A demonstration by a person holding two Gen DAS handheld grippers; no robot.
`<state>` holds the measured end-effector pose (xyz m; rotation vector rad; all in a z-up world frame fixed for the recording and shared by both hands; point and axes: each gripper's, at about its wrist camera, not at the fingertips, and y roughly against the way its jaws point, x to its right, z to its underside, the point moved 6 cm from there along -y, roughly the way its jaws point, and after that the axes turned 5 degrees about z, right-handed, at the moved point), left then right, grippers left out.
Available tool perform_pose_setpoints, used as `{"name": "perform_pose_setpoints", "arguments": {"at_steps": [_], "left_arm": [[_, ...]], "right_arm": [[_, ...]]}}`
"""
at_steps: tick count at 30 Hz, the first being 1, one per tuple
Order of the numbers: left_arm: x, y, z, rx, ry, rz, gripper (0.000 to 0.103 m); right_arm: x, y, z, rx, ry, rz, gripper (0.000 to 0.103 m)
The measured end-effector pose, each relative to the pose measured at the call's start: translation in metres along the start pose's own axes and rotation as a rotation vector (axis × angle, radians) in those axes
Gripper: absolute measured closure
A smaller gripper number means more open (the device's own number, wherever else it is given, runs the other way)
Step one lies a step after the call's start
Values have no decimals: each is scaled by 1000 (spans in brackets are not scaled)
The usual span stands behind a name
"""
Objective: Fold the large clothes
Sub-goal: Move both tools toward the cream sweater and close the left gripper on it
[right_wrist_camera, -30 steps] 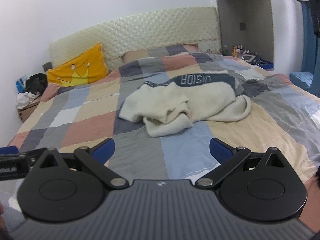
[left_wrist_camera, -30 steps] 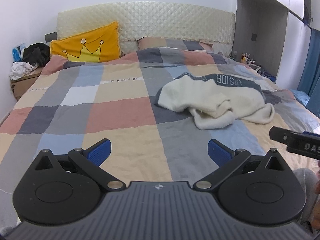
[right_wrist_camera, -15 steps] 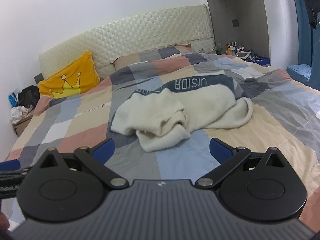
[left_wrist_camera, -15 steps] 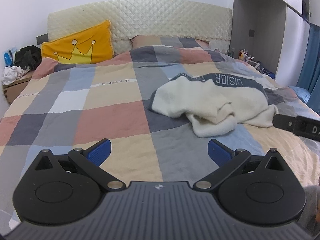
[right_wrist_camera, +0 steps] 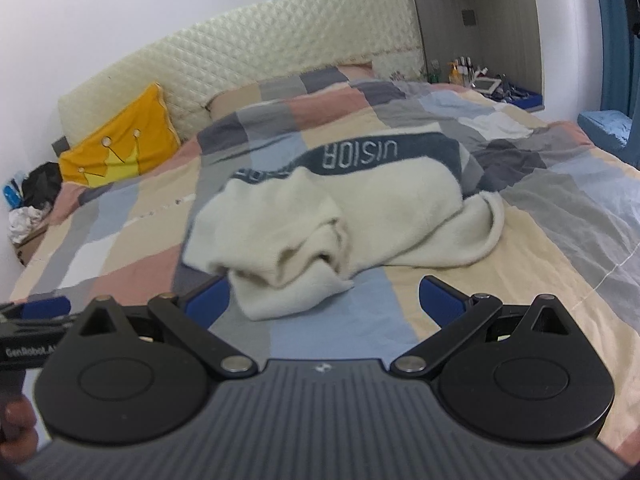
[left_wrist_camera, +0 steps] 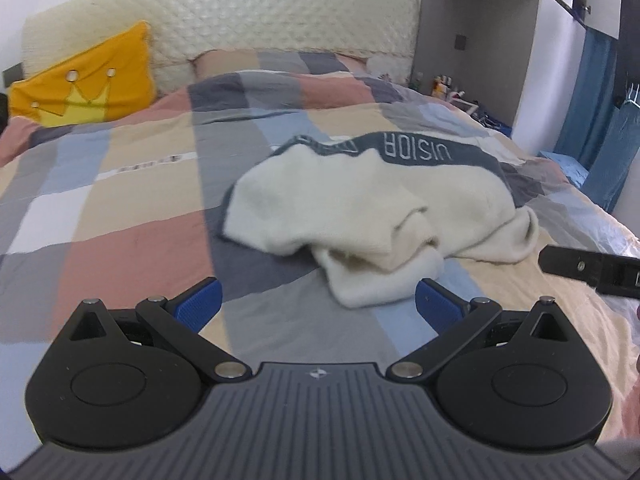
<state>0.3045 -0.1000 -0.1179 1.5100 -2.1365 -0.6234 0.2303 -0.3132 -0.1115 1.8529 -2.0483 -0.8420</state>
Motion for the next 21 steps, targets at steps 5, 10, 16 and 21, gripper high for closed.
{"name": "perform_pose_setpoints", "arguments": {"at_steps": [5,10,16,21], "left_arm": [[12,-59,-9,-37,-22,58,0],[24,-111,-16,-39,-62,103,5],[31,-160,-19,-50,-68,162,34],[43,-184,-16,-39,-116,205,40]], "right_arm": [[11,-38,-4,-42,-1,11,0],[20,-77,-8,-68,-2,26,0],[32,-120,-6,-104,-26,42,0],[38,-144,-5,-131,-47,42,0]]}}
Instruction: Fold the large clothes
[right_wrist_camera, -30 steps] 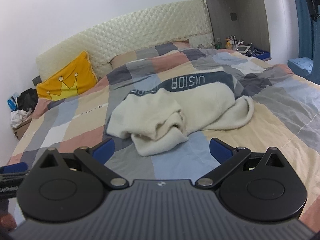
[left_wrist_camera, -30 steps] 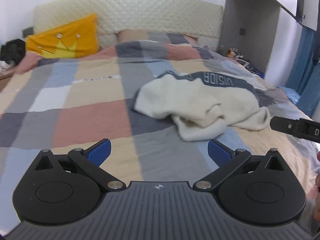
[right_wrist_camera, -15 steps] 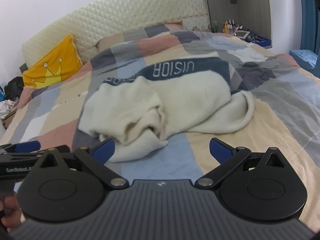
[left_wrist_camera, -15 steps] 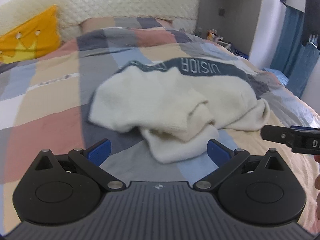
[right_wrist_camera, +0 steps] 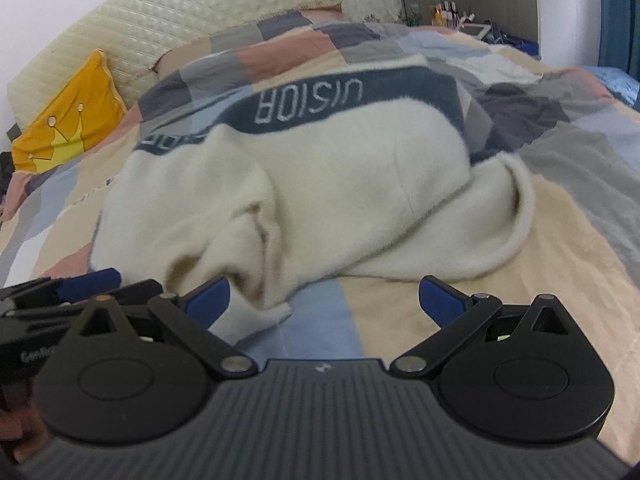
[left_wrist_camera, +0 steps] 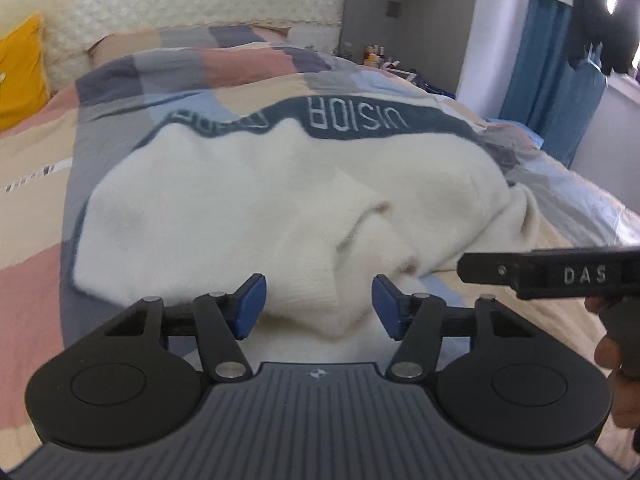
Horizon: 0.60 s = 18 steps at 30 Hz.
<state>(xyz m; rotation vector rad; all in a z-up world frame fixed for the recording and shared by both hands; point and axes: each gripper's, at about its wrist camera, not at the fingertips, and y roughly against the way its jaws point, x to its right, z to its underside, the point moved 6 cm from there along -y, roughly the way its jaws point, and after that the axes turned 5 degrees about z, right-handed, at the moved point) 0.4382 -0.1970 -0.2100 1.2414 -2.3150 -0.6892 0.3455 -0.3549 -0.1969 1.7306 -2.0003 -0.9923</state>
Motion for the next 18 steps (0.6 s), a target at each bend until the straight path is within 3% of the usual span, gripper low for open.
{"name": "perform_pose_setpoints", "arguments": {"at_steps": [4,9,12,18], "left_arm": [[0,-13,2,13,-65,-67,56],[4,-27,9,-12,-159,-119,64],[7,-29,13,-16,-209,-144,89],[-2,-7,6,62,-124,-135,97]], "right_arm": [[0,-11,-3,1,0,-6,0],[-4,-19,-6,10,10,-13,0],[-8,-19,-9,13,19,-32,0],[-26,-9,-19,69,89,-65,0]]}}
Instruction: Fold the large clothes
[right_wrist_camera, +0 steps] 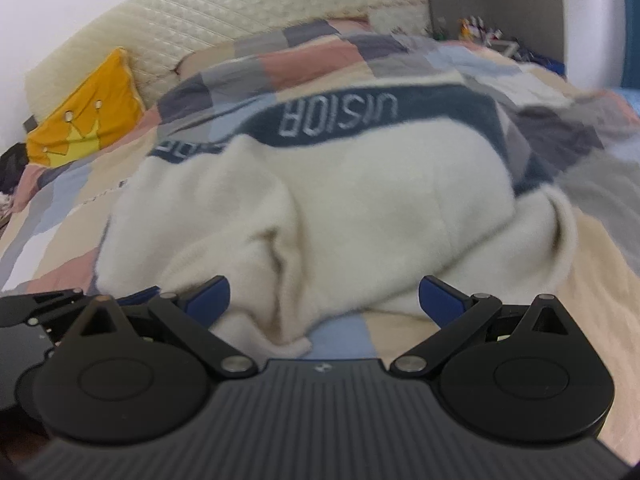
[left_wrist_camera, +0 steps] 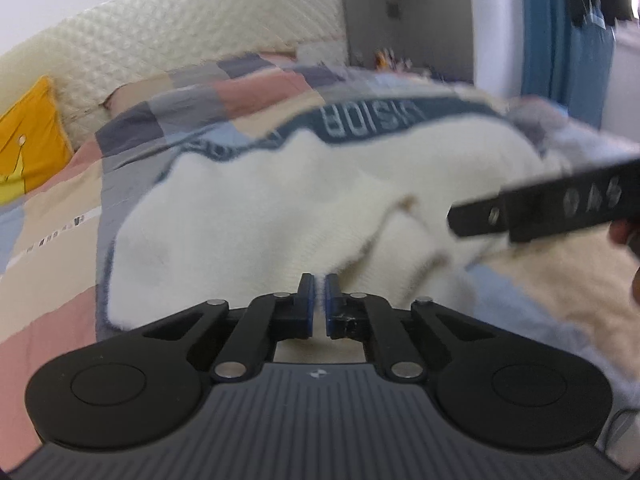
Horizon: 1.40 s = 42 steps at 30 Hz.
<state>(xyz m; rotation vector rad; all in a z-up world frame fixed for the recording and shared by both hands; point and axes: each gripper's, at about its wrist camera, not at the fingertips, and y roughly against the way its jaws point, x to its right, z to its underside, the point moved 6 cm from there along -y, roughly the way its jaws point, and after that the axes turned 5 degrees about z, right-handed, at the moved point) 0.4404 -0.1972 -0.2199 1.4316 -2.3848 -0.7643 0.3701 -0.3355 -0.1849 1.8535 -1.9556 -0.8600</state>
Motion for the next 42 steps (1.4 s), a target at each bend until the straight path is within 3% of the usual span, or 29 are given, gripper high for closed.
{"name": "perform_pose_setpoints", "arguments": {"at_steps": [6,9,14,17,22,25,26,29,32,36,42], "left_arm": [[-28,30,-14,93,151,0,97],[-37,39,-18,123,189,3,97],[-46,44,-14,143,249,16,97],[-51,44,-14,159,286,24,97],[-60,46,-12,176,336,33,98],[-69,53,-13,215,367,-13,101],[-72,56,-14,222,374,-20,101],[-83,59,-13,211,421,5,101],[-89,62,-10,199,450,31,101],[-90,62,-4,187,466,96,101],[-64,49,-1,142,412,197,99]], "right_arm": [[-30,-9,-7,22,75,-34,0],[-38,-28,-6,19,82,35,0],[-43,-60,-6,-37,-31,-10,0],[-26,-71,-7,-19,-110,140,2],[0,-70,-2,-9,-236,169,5],[6,-62,4,-15,-256,182,19],[8,-59,6,-24,-280,187,32],[12,-51,21,-93,-376,182,48],[2,-47,22,-86,-358,189,63],[-6,-59,13,-64,-352,169,64],[-3,-59,7,8,-391,91,64]]}}
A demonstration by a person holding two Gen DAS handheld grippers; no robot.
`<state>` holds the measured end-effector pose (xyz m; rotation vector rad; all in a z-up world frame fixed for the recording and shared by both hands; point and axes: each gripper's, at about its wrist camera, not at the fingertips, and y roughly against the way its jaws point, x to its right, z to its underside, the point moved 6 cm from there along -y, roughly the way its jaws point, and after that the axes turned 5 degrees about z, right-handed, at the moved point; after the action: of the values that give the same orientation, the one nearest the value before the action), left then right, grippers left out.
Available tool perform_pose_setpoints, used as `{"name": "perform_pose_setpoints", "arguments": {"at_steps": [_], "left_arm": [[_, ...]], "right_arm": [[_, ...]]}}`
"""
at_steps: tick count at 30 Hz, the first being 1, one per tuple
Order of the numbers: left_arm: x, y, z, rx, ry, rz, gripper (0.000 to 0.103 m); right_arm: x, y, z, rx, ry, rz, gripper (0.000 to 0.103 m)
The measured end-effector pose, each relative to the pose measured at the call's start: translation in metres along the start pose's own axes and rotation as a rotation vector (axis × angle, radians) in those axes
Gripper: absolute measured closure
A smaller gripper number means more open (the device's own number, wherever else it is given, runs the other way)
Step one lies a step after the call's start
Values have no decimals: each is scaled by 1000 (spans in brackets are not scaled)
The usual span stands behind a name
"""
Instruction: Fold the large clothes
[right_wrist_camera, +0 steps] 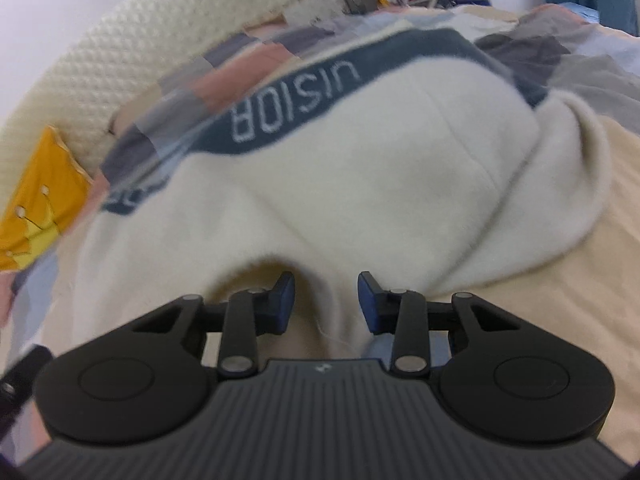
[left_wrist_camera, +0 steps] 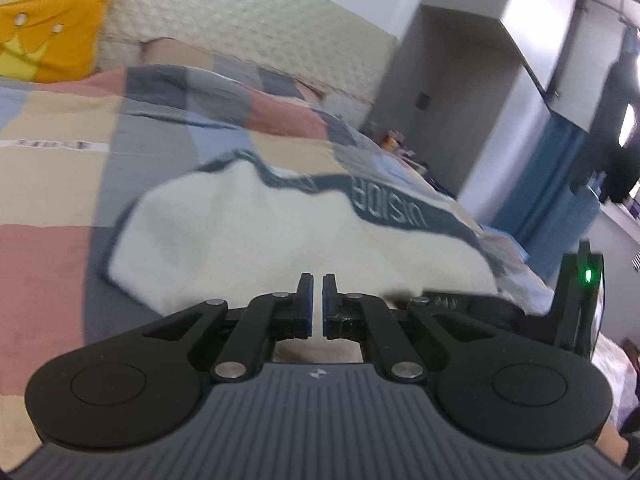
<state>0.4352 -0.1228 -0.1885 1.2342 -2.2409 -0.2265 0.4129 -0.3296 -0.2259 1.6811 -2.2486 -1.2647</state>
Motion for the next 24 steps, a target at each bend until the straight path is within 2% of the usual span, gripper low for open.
{"name": "perform_pose_setpoints", "arguments": {"at_steps": [1,3,4,5,6,10,12,18,20,21,22,23,24], "left_arm": [[4,-4,3,-11,-12,7,91],[9,-10,9,-28,-36,20,70],[12,-13,11,-34,-52,32,55],[15,-15,13,-33,-64,37,46],[17,-16,15,-34,-77,36,43],[21,-28,24,-58,-122,15,43],[21,-34,26,-64,-160,-49,43],[27,-59,40,-88,-365,-192,45],[27,-68,47,-95,-461,-265,57],[25,-71,49,-96,-482,-289,58],[21,-73,49,-92,-481,-299,66],[17,-74,48,-86,-468,-310,79],[10,-73,45,-71,-442,-322,82]], "right_arm": [[3,4,1,-1,-15,-11,64],[7,4,1,-5,-46,-34,64],[9,3,2,-8,-50,-28,64],[11,1,3,-21,-52,-14,64],[13,0,4,-41,-61,-8,65],[19,-2,2,-58,-131,-43,64],[21,-1,1,-62,-137,-60,64],[25,0,1,-72,-145,-84,64],[23,1,1,-63,-125,-75,64],[22,1,1,-61,-116,-72,64],[21,2,1,-60,-107,-71,64],[19,2,2,-58,-95,-72,64],[16,2,2,-56,-78,-73,64]]}}
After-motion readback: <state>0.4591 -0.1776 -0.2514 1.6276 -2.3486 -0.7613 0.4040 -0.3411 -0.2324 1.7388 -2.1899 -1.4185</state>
